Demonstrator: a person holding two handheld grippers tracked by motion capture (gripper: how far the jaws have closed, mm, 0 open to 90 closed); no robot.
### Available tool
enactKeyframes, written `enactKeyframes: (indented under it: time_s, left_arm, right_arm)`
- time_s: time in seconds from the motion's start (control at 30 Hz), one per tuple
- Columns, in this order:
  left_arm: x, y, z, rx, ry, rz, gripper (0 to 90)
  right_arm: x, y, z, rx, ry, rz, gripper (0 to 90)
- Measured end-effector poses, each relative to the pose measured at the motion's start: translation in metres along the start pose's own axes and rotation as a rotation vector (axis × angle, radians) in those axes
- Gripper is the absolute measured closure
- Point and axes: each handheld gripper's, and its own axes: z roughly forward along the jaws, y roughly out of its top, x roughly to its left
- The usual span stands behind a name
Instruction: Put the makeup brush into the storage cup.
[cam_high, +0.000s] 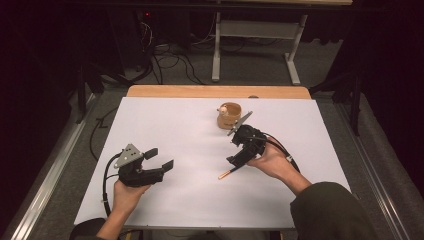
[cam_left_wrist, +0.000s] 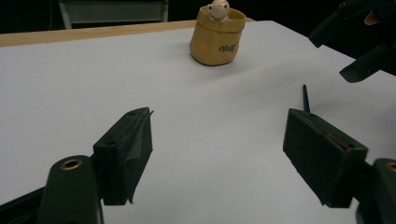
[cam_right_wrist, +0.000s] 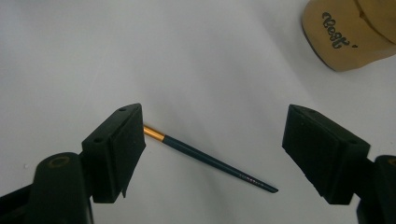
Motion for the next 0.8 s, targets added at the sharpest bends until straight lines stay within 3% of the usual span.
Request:
enactKeyframes:
  time_s: [0.57, 0.8]
  left_arm:
    - [-0.0004, -0.0001, -0.0006, 0.0, 0.0, 0.001, 24.4]
    - [0.0, 0.0, -0.0002, -0.002, -0.001, -0.002, 24.5]
  right_arm:
    - [-0.0008, 0.0049, 0.0012, 0.101, 0.017, -0.037, 24.2]
    - [0.0014, 0.0075, 0.0032, 0.156, 0.035, -0.074, 24.8]
